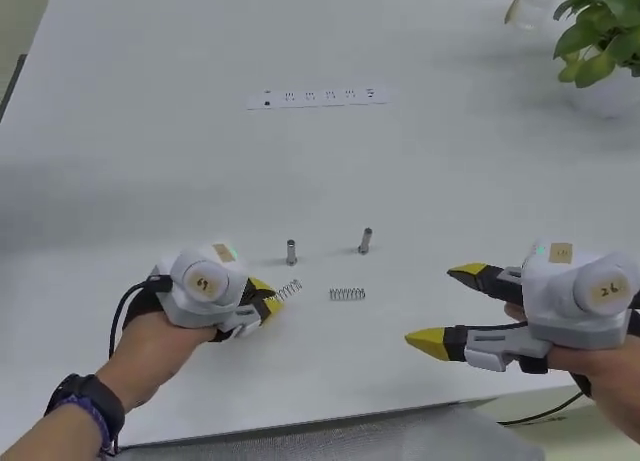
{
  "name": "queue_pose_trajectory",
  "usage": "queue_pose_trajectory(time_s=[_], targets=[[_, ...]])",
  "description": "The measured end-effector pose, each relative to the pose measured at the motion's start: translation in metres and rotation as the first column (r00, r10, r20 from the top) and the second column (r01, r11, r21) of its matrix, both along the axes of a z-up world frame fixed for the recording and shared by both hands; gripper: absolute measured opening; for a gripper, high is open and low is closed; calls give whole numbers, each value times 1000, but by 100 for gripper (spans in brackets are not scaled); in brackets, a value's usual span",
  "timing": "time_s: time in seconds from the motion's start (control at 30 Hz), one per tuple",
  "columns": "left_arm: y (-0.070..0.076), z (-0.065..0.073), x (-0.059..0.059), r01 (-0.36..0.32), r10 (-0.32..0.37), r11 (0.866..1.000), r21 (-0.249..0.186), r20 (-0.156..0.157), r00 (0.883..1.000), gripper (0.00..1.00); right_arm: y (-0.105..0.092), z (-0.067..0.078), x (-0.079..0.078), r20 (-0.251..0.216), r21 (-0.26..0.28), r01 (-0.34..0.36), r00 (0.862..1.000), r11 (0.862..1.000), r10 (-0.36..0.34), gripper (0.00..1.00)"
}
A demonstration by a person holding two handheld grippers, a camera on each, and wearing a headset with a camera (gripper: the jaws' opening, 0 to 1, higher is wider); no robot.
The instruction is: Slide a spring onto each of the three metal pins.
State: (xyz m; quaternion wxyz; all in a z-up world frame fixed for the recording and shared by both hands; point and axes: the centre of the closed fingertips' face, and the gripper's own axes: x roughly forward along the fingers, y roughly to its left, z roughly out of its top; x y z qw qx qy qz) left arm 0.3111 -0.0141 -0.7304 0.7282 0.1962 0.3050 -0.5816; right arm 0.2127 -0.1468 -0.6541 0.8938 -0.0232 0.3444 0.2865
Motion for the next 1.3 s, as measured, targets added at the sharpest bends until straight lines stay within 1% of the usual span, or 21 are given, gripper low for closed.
queue_pose_trajectory(time_s=[0.2,0.33,0.57,0.73,0.93,1.07,1.3], targets=[[-4,19,-3,36,-36,999,-20,36,999,2,6,0,2,-2,13,-22,1000,1000,22,66],[-5,27,-5,55,-53,998,-27,52,997,2,10,-1,4,-5,7,-47,999,999,47,66],[-6,38,-10,75,-73,996,-41,66,995,2,19,3,10,7,11,-83,997,996,83,65],[-7,45,-14,96,-92,994,-46,76,993,2,26,3,12,5,11,-115,993,993,115,66],[-14,58,-22,134,-128,989,-59,95,987,2,38,3,15,2,18,-168,986,986,168,66],[-18,63,-27,156,-148,986,-65,103,984,2,44,5,19,6,30,-188,982,982,188,66],[-24,70,-34,188,-179,980,-71,116,977,2,52,7,23,10,34,-232,973,972,231,63]])
